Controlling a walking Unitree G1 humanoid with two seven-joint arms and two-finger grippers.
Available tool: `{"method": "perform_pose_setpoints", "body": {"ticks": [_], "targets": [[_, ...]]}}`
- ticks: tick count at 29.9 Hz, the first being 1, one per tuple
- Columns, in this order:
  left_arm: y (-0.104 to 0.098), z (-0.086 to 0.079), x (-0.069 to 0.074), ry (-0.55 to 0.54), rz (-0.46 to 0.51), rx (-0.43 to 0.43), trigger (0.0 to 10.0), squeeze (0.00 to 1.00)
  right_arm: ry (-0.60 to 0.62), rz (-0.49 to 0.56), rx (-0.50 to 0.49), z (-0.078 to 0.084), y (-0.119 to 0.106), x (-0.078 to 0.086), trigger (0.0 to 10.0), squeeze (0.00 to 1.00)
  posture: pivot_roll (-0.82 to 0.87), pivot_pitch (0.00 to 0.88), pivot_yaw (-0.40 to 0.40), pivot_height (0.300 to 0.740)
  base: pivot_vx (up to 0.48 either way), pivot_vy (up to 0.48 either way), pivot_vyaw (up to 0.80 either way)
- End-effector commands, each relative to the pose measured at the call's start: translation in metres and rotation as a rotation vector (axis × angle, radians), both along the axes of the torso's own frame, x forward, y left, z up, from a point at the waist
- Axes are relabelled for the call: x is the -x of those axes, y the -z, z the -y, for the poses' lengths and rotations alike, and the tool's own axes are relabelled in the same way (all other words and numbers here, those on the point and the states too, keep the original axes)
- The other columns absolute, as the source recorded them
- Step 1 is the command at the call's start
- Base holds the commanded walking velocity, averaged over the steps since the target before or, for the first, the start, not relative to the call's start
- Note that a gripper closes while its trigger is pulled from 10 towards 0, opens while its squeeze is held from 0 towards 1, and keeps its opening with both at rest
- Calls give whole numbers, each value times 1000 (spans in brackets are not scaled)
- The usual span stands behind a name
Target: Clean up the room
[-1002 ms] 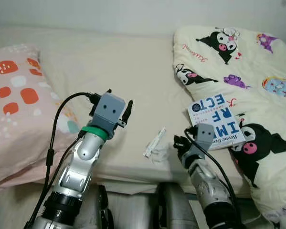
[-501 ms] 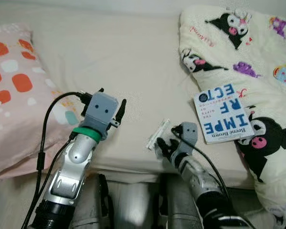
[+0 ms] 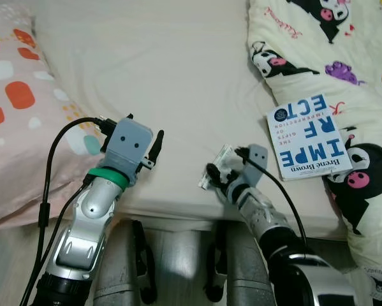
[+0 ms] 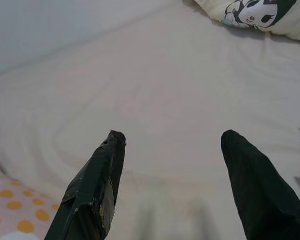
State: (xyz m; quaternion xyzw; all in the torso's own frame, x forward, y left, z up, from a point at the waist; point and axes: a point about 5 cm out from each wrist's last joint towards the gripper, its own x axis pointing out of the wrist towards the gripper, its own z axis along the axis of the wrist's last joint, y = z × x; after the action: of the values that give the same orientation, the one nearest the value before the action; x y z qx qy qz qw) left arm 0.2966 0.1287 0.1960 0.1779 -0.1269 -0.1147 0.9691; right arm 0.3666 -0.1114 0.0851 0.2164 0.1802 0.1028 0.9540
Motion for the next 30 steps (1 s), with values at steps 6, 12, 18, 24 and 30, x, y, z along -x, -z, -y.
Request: {"method": "perform_pose_setpoints", "body": {"ticks": [6,12,18,24,30], "targets": [[9,-1,7,-6,-51,-11,10000,0,-99,-136,73,-15,18,9,0,0,130,394,51,610,0,0,0],[12,-2,6,-22,-69,1,10000,0,-78,-193,178,-6,26,12,0,0,114,375,40,610,0,0,0],[14,-3,4,-29,-76,7,10000,0,-48,-218,210,2,29,14,0,0,112,362,35,610,0,0,0],[14,-4,-3,-44,-72,9,10000,0,-11,-233,217,12,30,13,0,0,103,309,18,610,0,0,0],[16,0,-10,-62,-61,34,10000,0,-45,-161,99,14,18,7,0,0,62,261,-14,610,0,0,0]]}}
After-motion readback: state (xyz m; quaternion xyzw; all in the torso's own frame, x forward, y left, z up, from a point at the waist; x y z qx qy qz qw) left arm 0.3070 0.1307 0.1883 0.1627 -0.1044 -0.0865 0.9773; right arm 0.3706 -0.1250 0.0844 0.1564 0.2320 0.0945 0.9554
